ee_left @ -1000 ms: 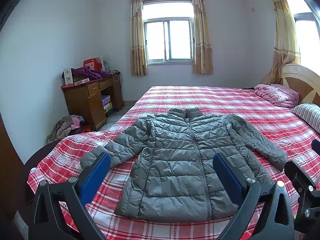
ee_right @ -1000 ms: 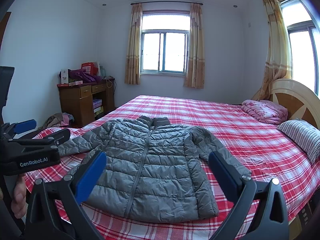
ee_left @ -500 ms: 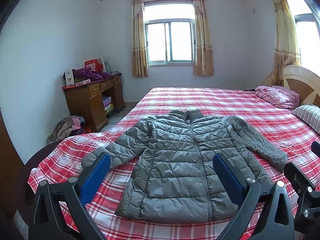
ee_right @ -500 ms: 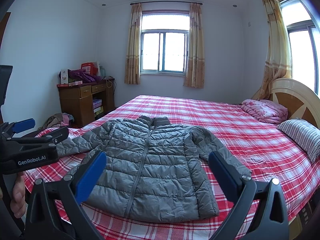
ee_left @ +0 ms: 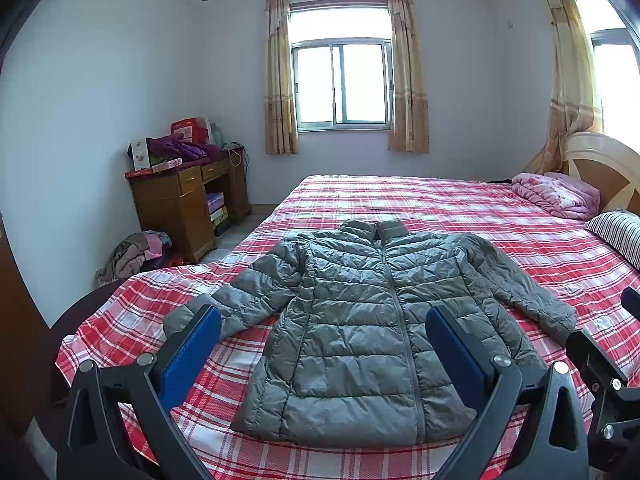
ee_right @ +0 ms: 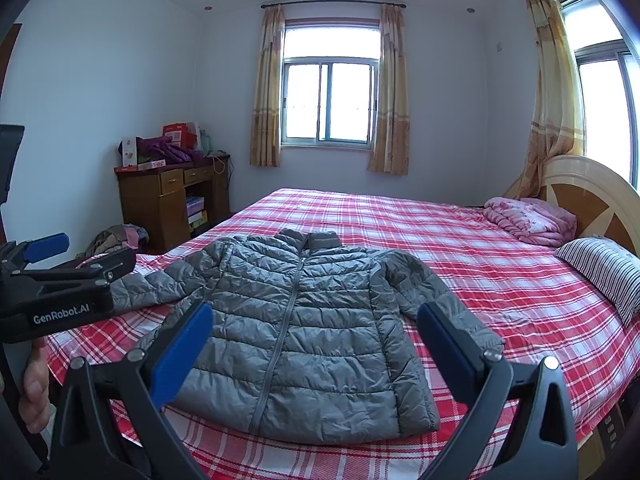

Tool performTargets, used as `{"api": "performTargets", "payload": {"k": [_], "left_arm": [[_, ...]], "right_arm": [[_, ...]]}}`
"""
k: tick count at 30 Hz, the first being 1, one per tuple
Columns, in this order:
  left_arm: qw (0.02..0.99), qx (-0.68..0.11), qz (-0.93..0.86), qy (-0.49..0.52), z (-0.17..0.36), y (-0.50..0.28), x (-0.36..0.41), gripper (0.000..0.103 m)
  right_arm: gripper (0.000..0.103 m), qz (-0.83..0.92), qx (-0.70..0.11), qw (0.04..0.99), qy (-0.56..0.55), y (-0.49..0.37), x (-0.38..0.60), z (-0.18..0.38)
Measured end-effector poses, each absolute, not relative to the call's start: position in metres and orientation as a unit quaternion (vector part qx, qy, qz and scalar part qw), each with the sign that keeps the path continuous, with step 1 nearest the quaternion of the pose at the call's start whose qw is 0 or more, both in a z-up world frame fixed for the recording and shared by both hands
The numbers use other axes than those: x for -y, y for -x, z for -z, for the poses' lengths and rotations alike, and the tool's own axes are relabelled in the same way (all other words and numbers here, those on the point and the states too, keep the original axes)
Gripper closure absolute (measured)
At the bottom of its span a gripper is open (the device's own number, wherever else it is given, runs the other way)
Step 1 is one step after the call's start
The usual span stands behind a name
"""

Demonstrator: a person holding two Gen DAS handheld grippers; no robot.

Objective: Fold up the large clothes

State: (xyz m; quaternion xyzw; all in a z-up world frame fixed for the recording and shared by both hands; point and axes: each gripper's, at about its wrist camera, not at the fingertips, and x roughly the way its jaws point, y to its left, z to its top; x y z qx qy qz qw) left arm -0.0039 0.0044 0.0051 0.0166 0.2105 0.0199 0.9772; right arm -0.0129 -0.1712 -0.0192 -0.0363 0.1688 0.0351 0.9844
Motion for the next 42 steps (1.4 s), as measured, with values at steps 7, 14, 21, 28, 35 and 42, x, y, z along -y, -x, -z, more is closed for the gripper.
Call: {"api": "performTargets", "payload": {"k": [7,14,21,28,35,42], "left_arm": [[0.977,-0.210,-0.020,-0.017,-0.005,0.005,-0.004,0.001],[0.977,-0.210,-0.024,-0.013,-0.005,0.004,-0.007,0.001],[0.977,-0.209,-0.024,-0.012,-0.005,0.004,-0.009,0.001],[0.977,-0.211,-0.027,-0.010,-0.004,0.003,-0.012,0.001],[0.977,-0.212,-0.029,-0.013,-0.003,0.001,-0.013,0.001],[0.973,-0.228,-0.031,-0.023,0.014,-0.016,-0.013,0.001]], "right_arm": [[0.000,-0.035,-0.170,0.984,0.036,0.013,0.171,0.020],[0.000,-0.035,-0.170,0.984,0.035,0.013,0.171,0.021],[0.000,-0.036,-0.170,0.984,0.035,0.013,0.171,0.020],[0.000,-0.037,-0.173,0.984,0.035,0.014,0.167,0.023],[0.000,-0.037,-0.174,0.983,0.035,0.013,0.167,0.024],[0.000,-0.033,-0.183,0.982,0.029,0.007,0.168,0.032]]}}
